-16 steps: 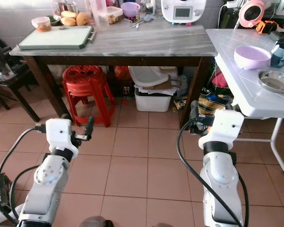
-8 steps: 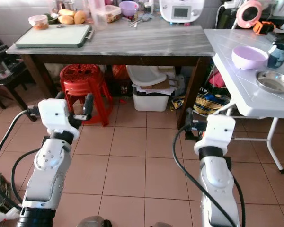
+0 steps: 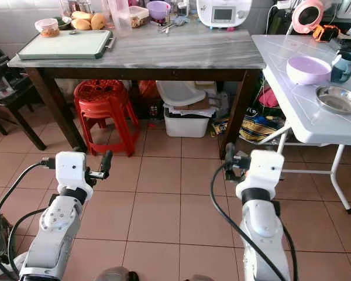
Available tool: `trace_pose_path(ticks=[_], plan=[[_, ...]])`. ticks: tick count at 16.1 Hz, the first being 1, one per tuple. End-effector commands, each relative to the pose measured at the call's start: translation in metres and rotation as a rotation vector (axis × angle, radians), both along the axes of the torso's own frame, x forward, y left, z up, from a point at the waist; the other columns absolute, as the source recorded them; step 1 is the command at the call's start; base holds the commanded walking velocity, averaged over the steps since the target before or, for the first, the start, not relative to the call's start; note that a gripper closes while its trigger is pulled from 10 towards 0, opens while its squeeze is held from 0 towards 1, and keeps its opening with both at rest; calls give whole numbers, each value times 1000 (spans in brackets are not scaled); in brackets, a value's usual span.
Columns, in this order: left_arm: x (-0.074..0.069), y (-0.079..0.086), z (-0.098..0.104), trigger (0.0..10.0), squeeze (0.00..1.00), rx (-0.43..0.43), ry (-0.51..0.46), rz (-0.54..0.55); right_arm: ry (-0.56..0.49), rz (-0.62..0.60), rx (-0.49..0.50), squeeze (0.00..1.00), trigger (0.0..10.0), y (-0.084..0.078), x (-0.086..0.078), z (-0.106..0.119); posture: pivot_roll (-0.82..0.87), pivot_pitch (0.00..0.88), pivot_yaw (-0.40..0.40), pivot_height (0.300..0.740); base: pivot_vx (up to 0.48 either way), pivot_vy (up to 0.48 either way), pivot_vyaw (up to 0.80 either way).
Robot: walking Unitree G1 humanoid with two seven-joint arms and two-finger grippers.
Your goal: Setting the table
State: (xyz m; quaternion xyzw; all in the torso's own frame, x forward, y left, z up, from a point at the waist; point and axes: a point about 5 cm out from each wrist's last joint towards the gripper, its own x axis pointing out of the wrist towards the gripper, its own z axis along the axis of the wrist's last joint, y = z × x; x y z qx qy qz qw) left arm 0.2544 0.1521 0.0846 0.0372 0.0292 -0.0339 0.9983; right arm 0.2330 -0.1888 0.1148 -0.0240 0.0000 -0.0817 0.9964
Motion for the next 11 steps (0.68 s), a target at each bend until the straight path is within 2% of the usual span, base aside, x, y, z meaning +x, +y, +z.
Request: trace_pose_path(ticks=[1,2,5,9,11], plan=[[2,1,0,10000,0,11,1,-10,5,-6,-5,0,10000,1,-1,-3,-39,0,37,740,0,0,0],[2,1,0,10000,0,11,1,-11,7,-7,-4,0,10000,1,-1,-4,-39,0,37,740,0,0,0],[0,-1,-5,10000,0,11,25,-18,72,-24,24,0,10000,3,-7,-26,-31,0,29,740,0,0,0],[0,-1,-6,10000,0,-8,24,-24,86,-4,23,0,10000,7,-9,-32,-31,0,31,740,0,0,0],[0,-4,-3,10000,0,-23,10,-65,84,-9,20,0,10000,5,-10,-33,-31,0,34,740,0,0,0]])
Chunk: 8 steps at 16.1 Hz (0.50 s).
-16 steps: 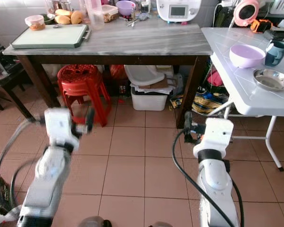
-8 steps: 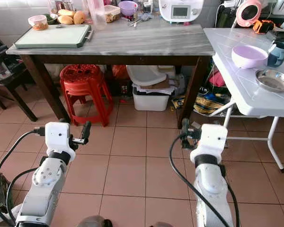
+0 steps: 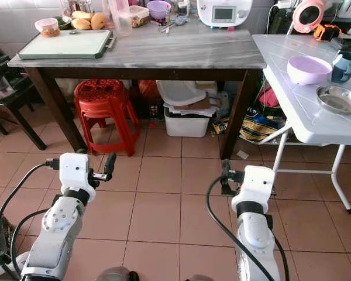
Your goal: Setting the table
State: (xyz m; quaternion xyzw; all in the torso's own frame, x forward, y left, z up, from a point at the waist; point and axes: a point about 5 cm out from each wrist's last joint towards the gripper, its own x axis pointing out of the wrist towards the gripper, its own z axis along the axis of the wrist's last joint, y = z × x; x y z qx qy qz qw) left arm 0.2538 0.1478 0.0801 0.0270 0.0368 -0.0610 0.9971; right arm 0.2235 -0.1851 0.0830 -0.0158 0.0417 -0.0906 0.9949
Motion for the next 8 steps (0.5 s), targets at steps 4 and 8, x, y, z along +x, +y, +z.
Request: trace_pose_path(ticks=[4,8], plan=[[0,-1,4,10000,0,-2,-25,-30,-1,15,-6,0,10000,2,0,-1,-33,0,37,740,141,0,0],[-1,-1,4,10000,0,0,-21,-31,-1,20,-18,0,10000,2,0,-1,-34,0,33,740,299,0,0]])
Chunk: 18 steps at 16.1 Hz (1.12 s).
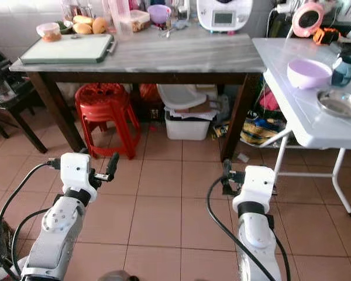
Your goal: Setting the table
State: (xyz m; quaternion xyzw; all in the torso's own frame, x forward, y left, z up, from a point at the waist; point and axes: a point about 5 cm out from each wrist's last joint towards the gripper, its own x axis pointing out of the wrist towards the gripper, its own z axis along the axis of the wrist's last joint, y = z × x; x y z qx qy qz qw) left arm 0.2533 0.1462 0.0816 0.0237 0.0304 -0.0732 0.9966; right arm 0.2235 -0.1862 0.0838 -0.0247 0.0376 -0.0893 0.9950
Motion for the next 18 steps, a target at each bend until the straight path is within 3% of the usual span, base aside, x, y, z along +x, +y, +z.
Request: trace_pose_path(ticks=[1,11,18], plan=[[0,0,2,10000,0,8,-10,-8,6,17,3,0,10000,3,0,-2,-35,0,34,740,322,0,0],[1,-2,2,10000,0,6,-16,-24,5,30,-3,0,10000,2,5,-2,-32,0,32,740,339,0,0],[1,-3,2,10000,0,3,-16,-25,5,32,-2,0,10000,3,6,-3,-33,0,33,740,480,0,0]])
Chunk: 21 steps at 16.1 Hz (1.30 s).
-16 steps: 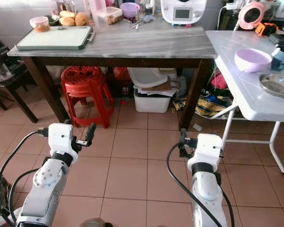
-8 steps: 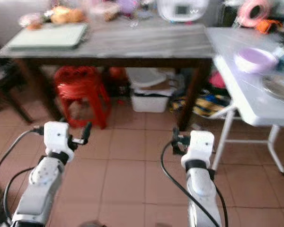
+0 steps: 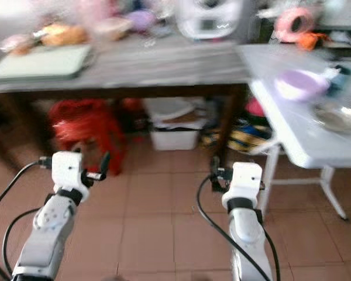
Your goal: Setting the table
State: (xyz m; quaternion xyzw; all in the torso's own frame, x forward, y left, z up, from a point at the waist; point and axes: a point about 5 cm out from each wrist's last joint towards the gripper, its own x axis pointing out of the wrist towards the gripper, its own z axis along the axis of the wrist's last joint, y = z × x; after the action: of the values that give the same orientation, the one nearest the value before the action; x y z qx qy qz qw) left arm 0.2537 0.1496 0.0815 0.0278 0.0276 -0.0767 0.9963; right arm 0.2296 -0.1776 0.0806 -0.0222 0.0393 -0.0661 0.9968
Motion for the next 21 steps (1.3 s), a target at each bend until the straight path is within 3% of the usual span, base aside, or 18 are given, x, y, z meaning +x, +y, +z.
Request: trace_pose_path(ticks=[1,7,21], plan=[[1,-6,1,10000,0,-3,-4,-10,1,-15,-9,0,10000,-6,-1,0,-33,0,32,740,292,0,0],[2,-3,0,10000,0,13,5,31,2,-13,-5,0,10000,-6,0,0,-34,0,31,740,0,-45,0],[6,-4,1,10000,0,17,5,37,4,-9,-12,0,10000,-6,3,-1,-35,0,32,740,0,-439,0]])
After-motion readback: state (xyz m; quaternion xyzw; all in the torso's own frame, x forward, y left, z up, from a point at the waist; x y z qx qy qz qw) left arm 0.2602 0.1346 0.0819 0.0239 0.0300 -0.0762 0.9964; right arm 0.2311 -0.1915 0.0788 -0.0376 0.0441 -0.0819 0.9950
